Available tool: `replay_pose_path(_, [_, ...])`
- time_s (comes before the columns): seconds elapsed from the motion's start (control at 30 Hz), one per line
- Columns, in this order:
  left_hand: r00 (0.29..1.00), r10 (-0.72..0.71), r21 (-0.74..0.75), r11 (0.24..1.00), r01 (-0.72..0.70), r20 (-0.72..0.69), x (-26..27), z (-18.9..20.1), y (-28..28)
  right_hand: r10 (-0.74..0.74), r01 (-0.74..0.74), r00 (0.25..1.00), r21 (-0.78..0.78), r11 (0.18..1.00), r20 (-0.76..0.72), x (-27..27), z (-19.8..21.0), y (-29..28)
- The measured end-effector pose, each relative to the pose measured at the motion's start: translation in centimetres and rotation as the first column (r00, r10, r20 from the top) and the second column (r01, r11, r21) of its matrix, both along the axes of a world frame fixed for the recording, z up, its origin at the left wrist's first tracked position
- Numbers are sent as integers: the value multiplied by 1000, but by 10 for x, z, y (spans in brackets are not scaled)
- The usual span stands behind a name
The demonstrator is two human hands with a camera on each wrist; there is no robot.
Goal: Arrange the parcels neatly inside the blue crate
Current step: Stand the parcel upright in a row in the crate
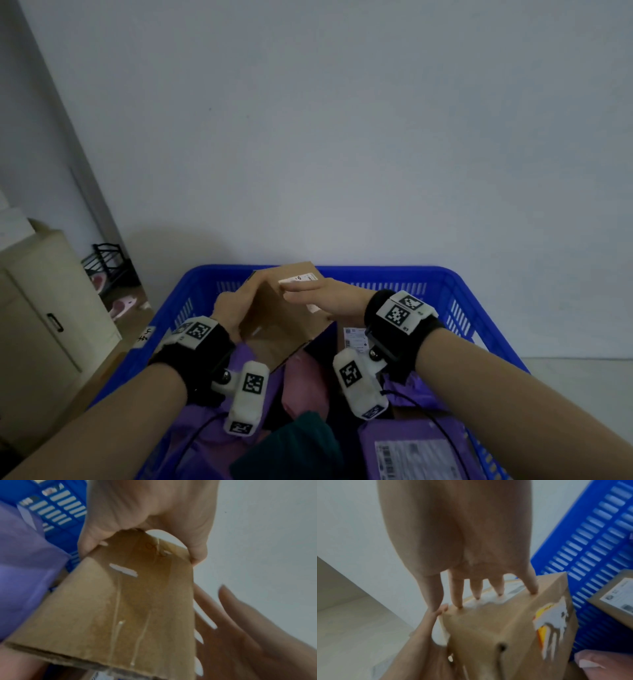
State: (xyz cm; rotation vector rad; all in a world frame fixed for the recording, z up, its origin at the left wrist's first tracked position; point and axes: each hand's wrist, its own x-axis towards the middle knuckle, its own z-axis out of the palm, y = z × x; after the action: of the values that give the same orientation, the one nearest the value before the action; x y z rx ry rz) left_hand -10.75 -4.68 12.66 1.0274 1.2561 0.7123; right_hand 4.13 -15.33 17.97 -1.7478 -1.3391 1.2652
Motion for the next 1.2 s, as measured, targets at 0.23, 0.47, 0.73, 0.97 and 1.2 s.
replay_pose_path(0.23, [984,-69,-8,997,71,162,-32,-6,25,-246,246,959,-23,969,-143,25,-15,-8])
replay_pose_path(0.47, [927,-244,56,970,238,284,-20,11,-13,-240,180,841,-167,969,-485,32,-38,4])
replay_pose_path(0.73, [901,-425,-27,903,429,91,-23,6,-8,-212,234,804,-33,972,-556,62,-52,7])
replay_pose_path(0.97, [844,-530,-118,846,520,-85,-5,-10,-9,-257,267,828,-53,962,-498,88,-84,14])
replay_pose_path(1.2, [823,-550,-182,832,524,-143,3,-37,2,-250,224,851,-112,968,-462,106,-124,24])
